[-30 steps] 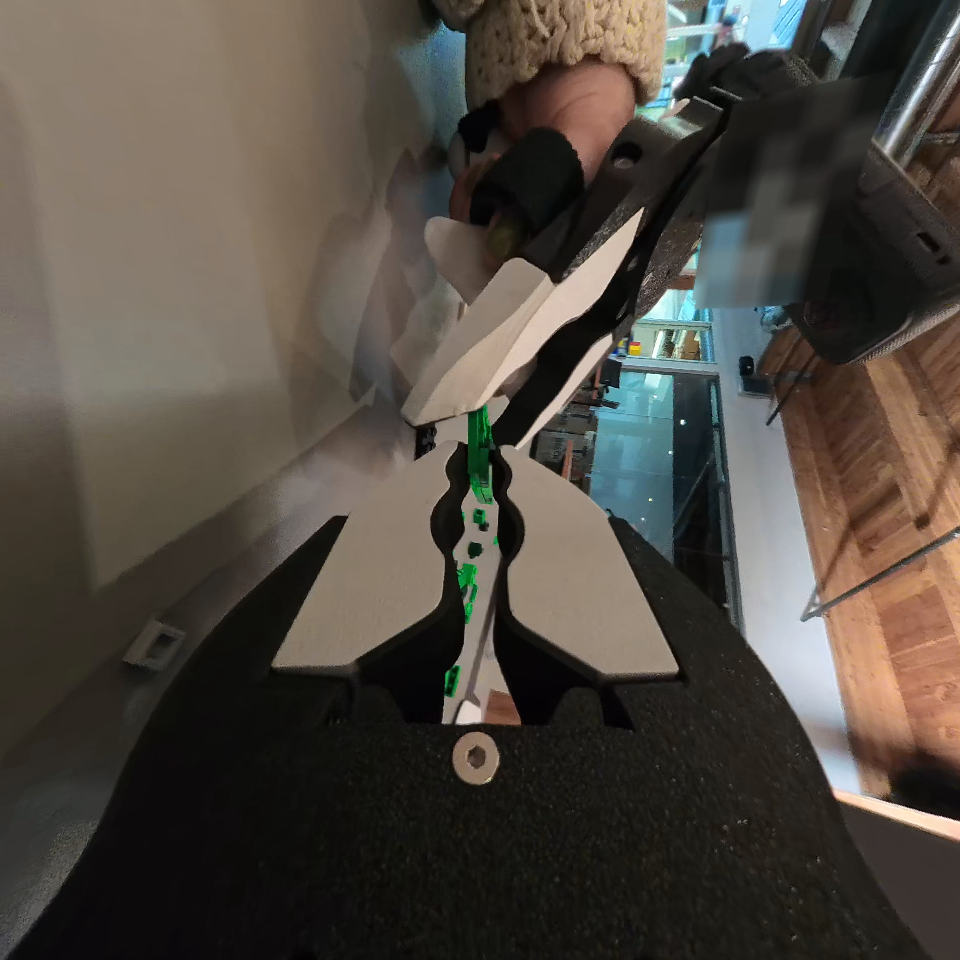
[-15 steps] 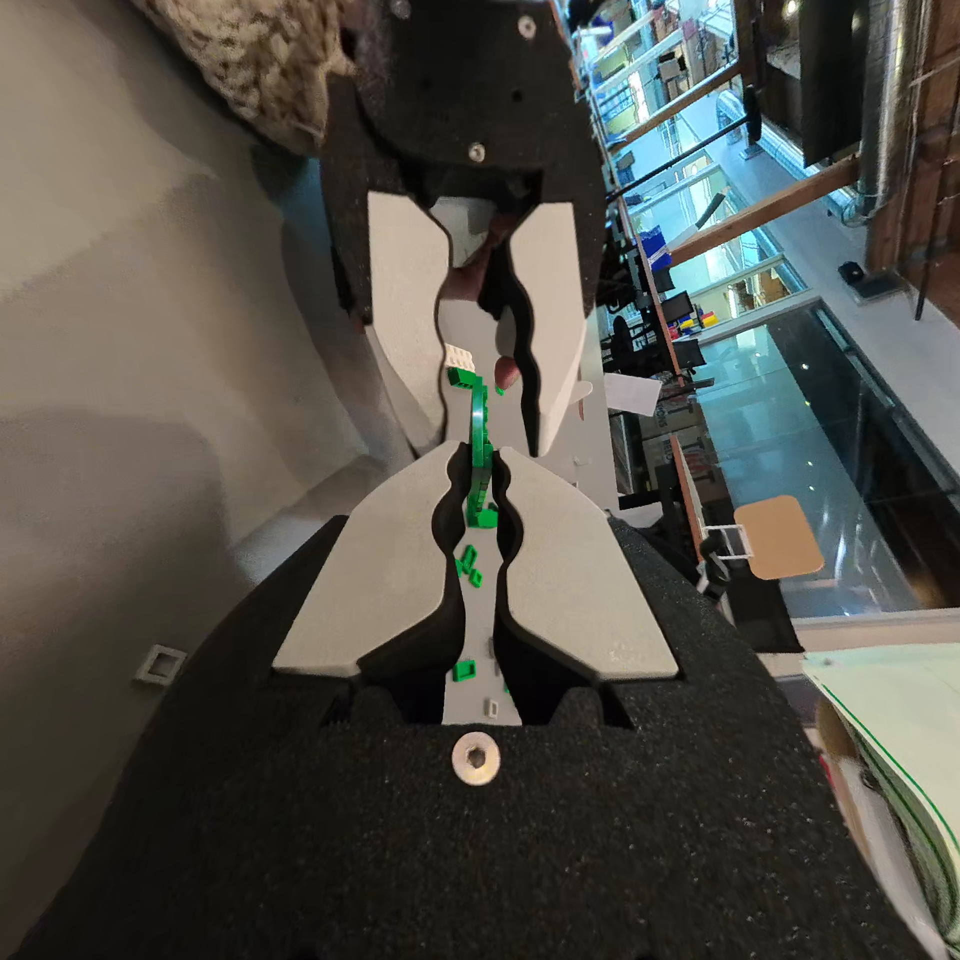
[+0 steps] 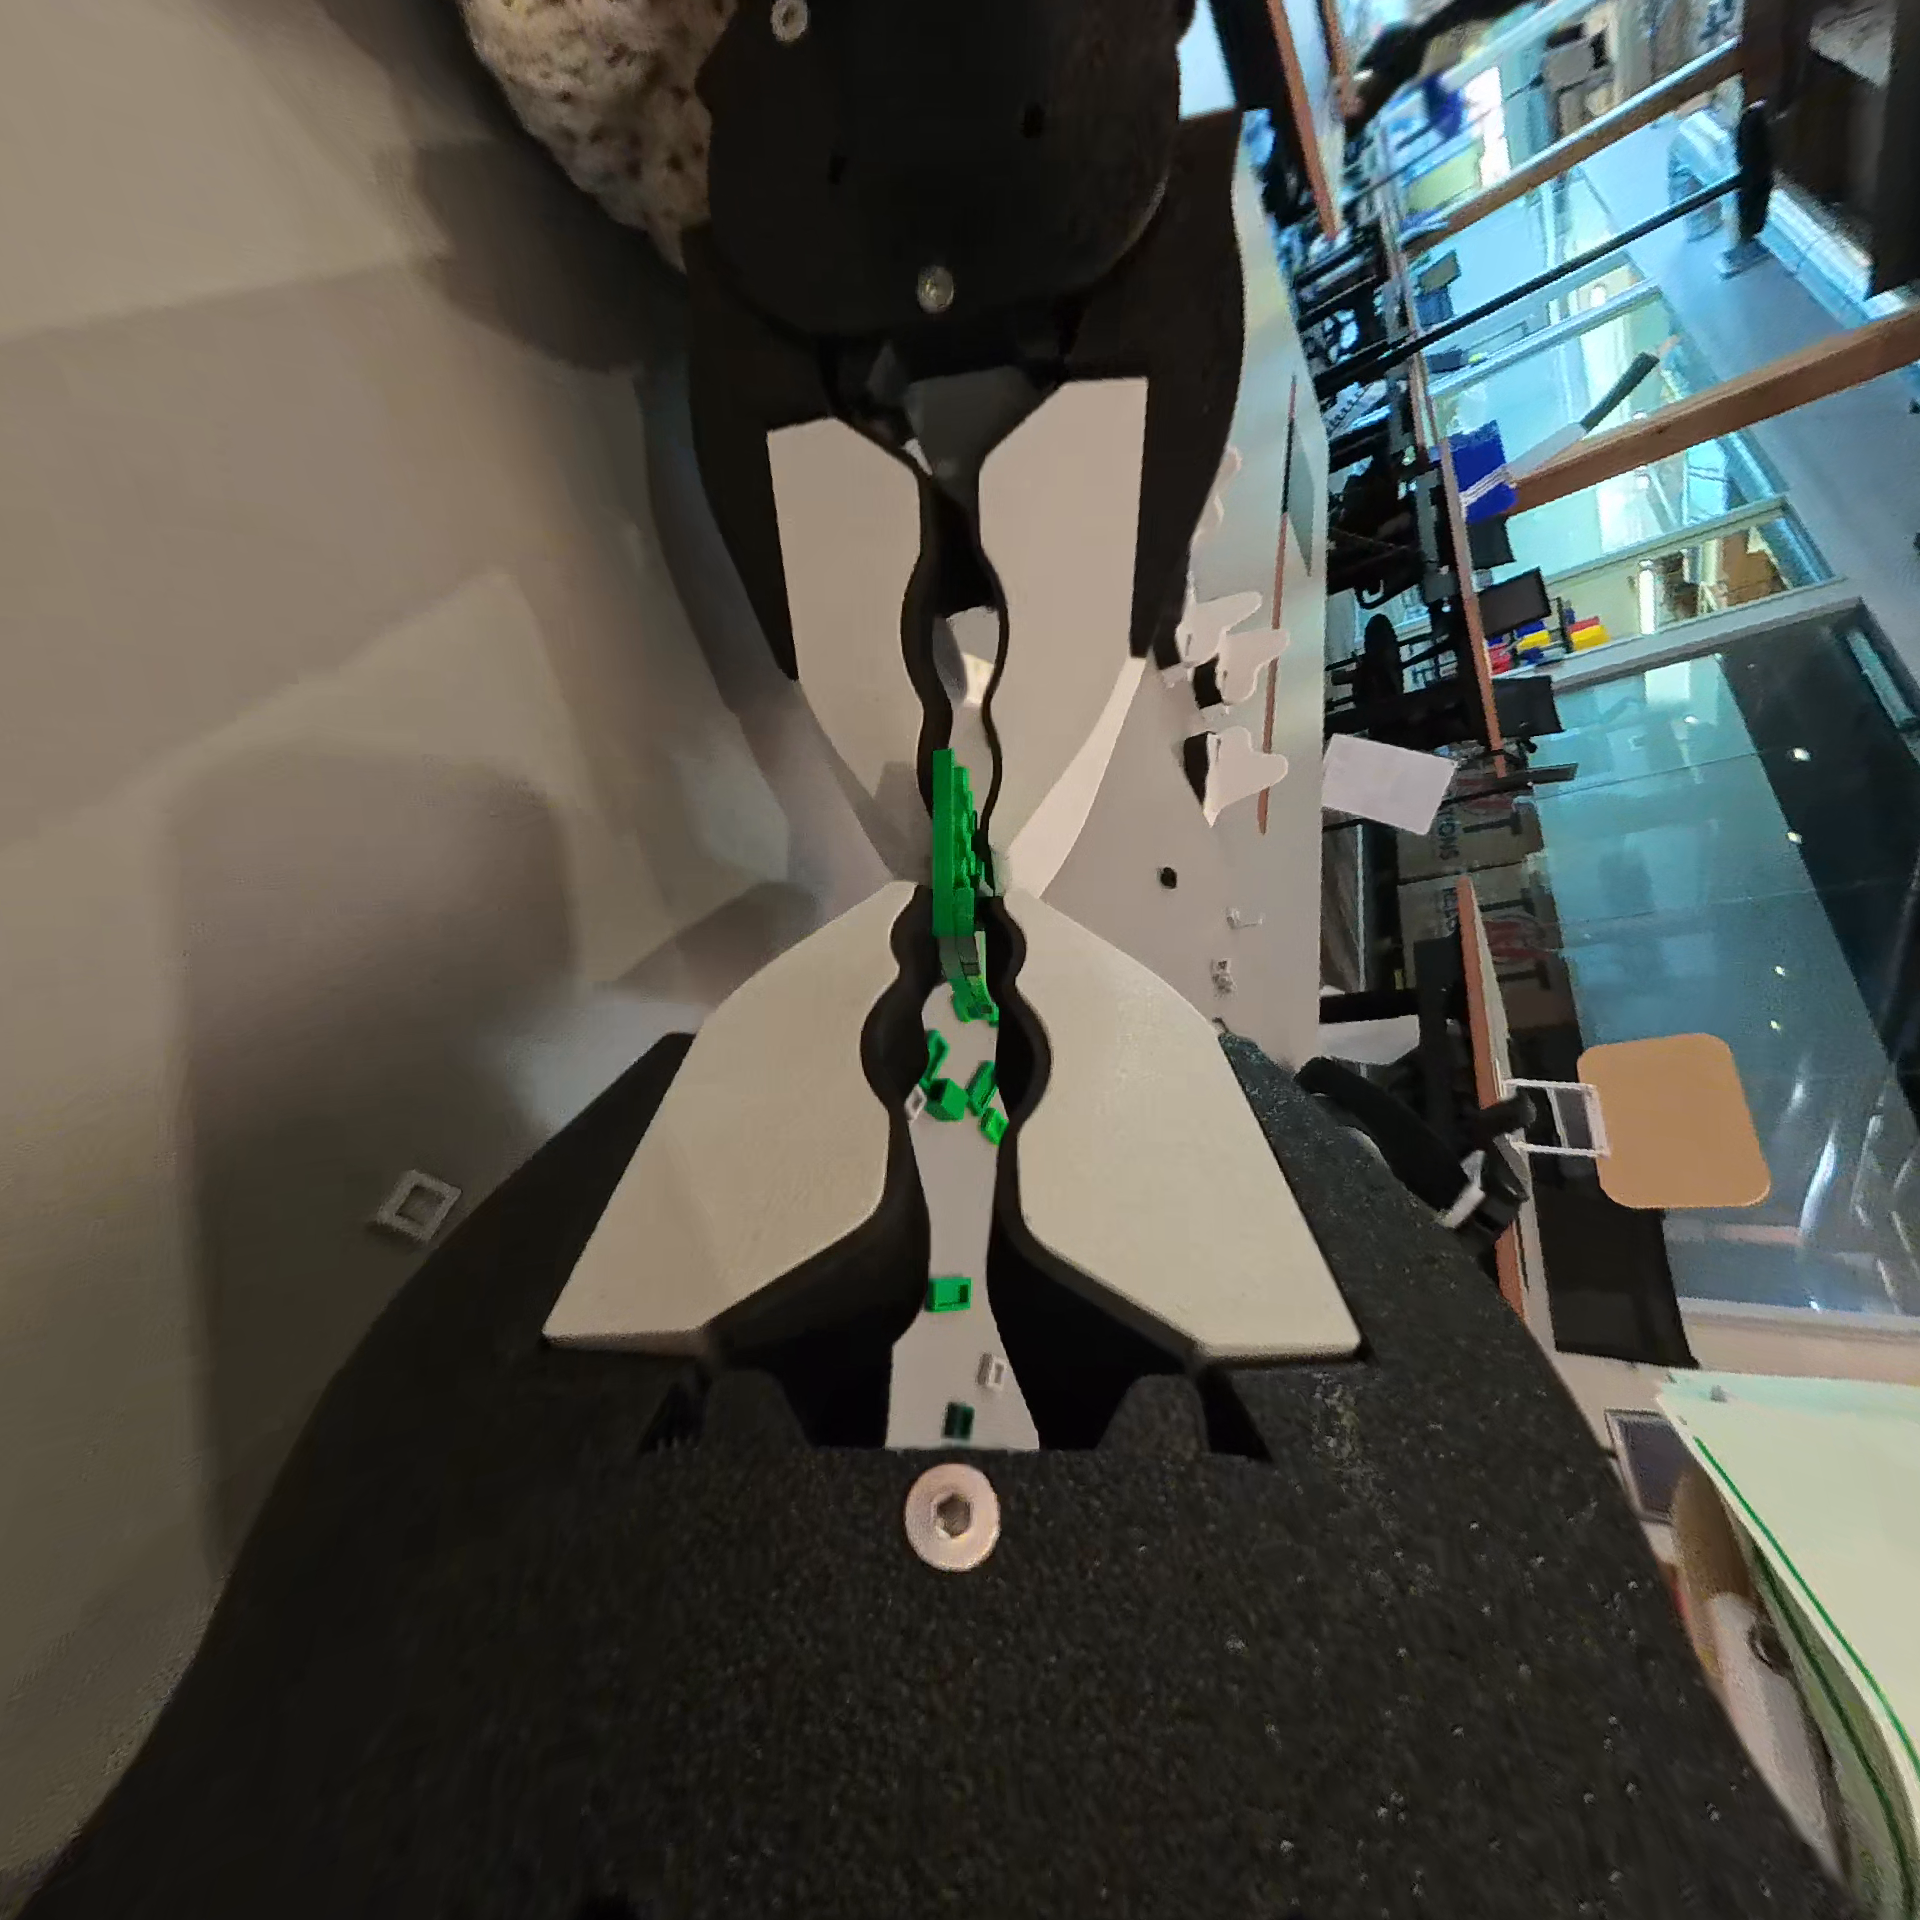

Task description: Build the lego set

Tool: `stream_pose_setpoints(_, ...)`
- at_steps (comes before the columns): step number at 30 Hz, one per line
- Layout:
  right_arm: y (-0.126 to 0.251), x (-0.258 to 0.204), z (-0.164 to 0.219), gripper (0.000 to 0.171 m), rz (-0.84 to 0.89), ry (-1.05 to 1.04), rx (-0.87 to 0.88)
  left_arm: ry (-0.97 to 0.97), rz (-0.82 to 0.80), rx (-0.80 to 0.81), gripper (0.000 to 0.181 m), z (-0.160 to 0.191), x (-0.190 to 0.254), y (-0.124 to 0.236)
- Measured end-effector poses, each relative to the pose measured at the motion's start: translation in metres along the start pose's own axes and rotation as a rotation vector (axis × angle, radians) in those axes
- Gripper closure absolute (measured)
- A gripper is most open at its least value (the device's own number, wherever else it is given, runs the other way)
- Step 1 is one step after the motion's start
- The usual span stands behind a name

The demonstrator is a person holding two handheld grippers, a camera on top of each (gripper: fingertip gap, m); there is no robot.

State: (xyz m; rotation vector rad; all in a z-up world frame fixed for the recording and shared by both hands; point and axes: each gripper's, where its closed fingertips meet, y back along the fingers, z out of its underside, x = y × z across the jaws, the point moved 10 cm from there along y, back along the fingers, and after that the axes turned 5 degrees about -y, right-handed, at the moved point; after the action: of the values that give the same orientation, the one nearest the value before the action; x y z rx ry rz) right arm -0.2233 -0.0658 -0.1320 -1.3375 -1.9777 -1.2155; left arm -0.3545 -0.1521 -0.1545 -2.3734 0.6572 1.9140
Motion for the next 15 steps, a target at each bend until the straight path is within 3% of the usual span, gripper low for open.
stream_pose_setpoints(6, 0.0031, 0.0045, -0.0029, 0.163, -0.099, -0.053, -0.046, 0.045, 0.056, 0.020, 0.175, -0.0039, 0.0022, -0.0017)
stream_pose_setpoints(15, -0.0035, 0.0002, 0.0002, 0.160, 0.013, -0.036, -0.008, 0.121, 0.040, 0.026, 0.176, -0.0020, -0.0039, 0.0015)
